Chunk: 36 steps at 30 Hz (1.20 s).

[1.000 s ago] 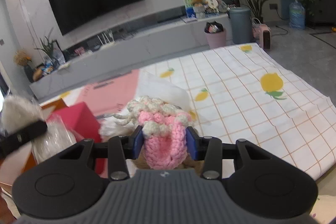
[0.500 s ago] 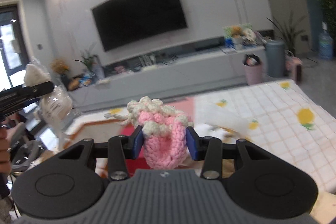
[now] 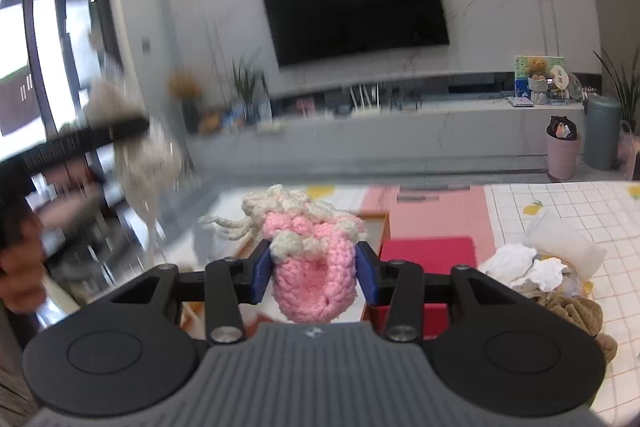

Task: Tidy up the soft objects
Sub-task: 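Lift the tissue bag with the left tool while the right tool carries the pink hat over the orange box, then open the right tool to drop the pink hat into the orange box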

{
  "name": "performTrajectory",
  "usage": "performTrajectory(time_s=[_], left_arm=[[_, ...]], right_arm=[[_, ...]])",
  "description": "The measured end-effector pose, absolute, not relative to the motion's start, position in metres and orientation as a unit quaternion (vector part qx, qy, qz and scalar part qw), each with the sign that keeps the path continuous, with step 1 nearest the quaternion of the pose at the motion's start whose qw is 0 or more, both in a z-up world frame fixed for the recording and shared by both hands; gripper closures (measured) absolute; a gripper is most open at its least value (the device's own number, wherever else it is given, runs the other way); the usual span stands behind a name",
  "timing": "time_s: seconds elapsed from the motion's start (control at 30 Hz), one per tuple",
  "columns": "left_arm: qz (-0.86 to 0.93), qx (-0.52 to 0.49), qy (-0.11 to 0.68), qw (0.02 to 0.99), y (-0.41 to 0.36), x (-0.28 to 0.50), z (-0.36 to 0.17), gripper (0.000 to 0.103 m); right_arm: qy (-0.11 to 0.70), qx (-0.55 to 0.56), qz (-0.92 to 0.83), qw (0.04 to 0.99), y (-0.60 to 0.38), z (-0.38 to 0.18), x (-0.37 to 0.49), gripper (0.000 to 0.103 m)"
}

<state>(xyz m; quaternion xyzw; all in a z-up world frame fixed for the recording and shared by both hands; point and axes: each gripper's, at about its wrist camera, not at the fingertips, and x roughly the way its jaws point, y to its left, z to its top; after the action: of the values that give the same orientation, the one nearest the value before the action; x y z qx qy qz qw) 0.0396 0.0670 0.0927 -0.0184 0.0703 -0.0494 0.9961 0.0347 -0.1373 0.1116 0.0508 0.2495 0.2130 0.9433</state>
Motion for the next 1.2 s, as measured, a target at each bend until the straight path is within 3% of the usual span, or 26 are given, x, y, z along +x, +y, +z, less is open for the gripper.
performTrajectory(time_s=[0.27, 0.5, 0.8, 1.0, 1.07, 1.2], left_arm=[[-0.034, -0.003, 0.115, 0.993, 0.078, 0.059, 0.058, 0.06], [-0.013, -0.051, 0.159, 0.986, 0.111, 0.067, 0.045, 0.06], [-0.014, -0.091, 0.157, 0.983, 0.141, 0.063, 0.048, 0.06], [-0.011, -0.1, 0.169, 0.98, 0.144, 0.069, 0.044, 0.06], [-0.008, -0.106, 0.179, 0.978, 0.144, 0.073, 0.045, 0.06], [-0.014, -0.114, 0.181, 0.977, 0.146, 0.072, 0.045, 0.06]], right_arm=[[0.407, -0.002, 0.187, 0.894, -0.074, 0.057, 0.088, 0.059], [0.437, -0.024, 0.157, 0.885, -0.046, 0.034, 0.104, 0.06], [0.429, -0.043, 0.103, 0.897, -0.004, -0.008, 0.127, 0.06], [0.474, -0.054, 0.131, 0.869, 0.004, -0.025, 0.127, 0.045], [0.487, -0.043, 0.138, 0.862, -0.002, -0.021, 0.126, 0.034], [0.476, -0.009, 0.167, 0.863, -0.015, 0.0, 0.123, 0.029]])
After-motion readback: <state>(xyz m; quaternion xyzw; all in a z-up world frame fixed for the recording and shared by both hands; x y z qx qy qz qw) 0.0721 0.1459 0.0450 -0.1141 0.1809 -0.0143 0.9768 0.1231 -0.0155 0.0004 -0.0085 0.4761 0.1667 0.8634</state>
